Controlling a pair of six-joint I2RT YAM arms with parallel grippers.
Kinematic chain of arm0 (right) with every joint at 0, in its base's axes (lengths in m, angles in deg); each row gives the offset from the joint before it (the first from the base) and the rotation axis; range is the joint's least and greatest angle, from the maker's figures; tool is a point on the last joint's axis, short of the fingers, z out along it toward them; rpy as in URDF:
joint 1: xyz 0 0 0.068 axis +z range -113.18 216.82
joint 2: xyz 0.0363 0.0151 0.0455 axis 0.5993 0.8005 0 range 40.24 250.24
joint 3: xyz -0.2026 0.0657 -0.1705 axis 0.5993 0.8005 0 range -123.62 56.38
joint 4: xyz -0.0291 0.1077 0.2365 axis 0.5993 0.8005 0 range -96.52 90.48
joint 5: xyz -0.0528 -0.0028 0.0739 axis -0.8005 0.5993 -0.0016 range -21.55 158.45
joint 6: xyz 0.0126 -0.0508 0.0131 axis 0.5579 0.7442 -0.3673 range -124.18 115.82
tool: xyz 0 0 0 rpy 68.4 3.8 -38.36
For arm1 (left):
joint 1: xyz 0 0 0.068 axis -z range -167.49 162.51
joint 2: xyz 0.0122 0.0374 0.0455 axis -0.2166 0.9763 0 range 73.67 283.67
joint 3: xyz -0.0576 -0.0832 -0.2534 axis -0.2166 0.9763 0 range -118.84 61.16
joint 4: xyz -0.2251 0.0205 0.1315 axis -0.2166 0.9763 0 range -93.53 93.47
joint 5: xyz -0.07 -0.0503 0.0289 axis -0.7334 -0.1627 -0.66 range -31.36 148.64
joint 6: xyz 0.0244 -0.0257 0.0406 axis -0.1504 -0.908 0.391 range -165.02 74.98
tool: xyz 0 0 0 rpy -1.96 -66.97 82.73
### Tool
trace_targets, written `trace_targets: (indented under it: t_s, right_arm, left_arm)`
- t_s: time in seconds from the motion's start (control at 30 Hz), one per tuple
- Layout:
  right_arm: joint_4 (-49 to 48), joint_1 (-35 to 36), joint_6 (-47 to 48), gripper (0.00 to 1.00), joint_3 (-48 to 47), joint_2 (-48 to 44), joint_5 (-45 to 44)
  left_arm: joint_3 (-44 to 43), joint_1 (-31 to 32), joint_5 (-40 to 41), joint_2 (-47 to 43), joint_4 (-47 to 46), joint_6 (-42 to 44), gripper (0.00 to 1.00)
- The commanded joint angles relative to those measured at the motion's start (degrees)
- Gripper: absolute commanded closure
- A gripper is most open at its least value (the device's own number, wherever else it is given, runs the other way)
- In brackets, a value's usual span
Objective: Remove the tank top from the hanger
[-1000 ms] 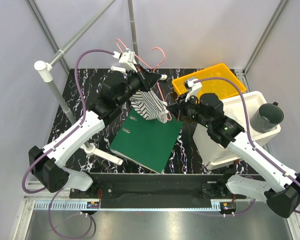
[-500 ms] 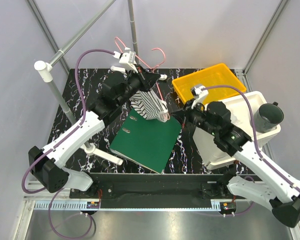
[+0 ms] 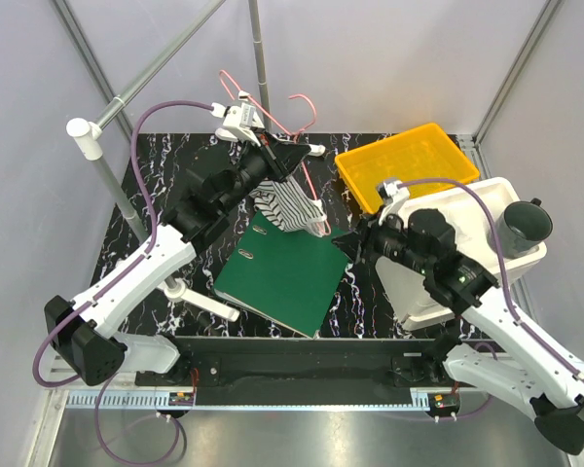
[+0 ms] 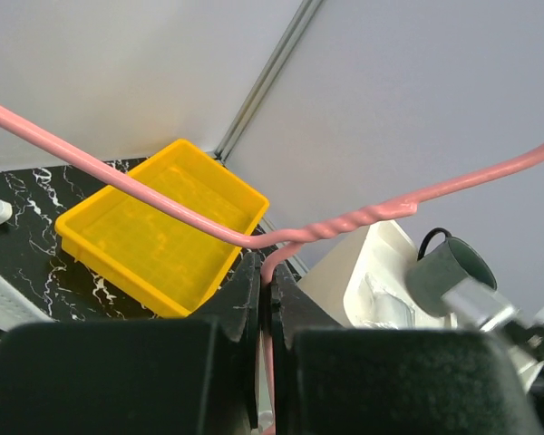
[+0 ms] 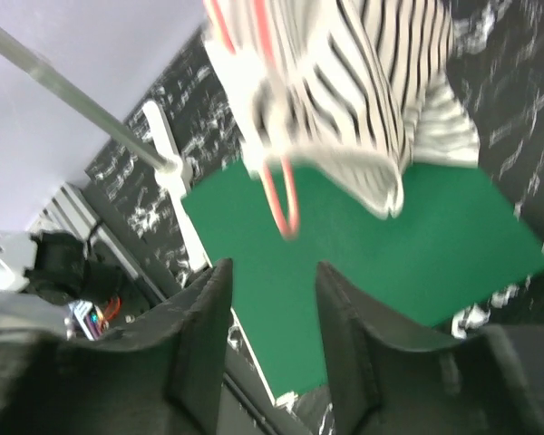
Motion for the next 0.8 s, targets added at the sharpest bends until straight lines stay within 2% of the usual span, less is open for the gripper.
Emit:
trace_targets:
  t_s: [0.0, 0.07, 0.27, 0.53, 0.67, 0.77]
  right_arm:
    - [-2.26, -0.09, 2.87, 0.46, -9.29, 5.07, -0.71]
    - [-2.17, -0.09, 3.57, 0.42, -11.93, 7.87, -1.42]
    - [-2.96, 0.0, 5.33, 0.43, -16.51, 13.69, -2.31]
    - [-4.8, 0.0, 5.95, 0.6, -17.74, 15.19, -3.27]
    - [-5.42, -0.09, 5.68, 0.59, -17.48, 15.62, -3.19]
    - [-5.6, -0.09, 5.77, 0.55, -17.65, 15.8, -3.1]
  left_arm:
    - [-1.37, 0.17, -1.16, -1.46, -4.73, 1.48, 1.0]
    - [-1.37, 0.17, -1.07, -1.73, -4.56, 1.75, 1.0]
    - [-1.63, 0.17, -1.77, -1.46, -4.47, 1.75, 1.0]
    - [-1.98, 0.17, -2.65, -0.85, -4.56, 1.49, 1.0]
    - [-2.33, 0.26, -2.91, -0.58, -4.47, 1.4, 1.0]
    - [-2.33, 0.26, -3.09, -0.32, -4.47, 1.4, 1.0]
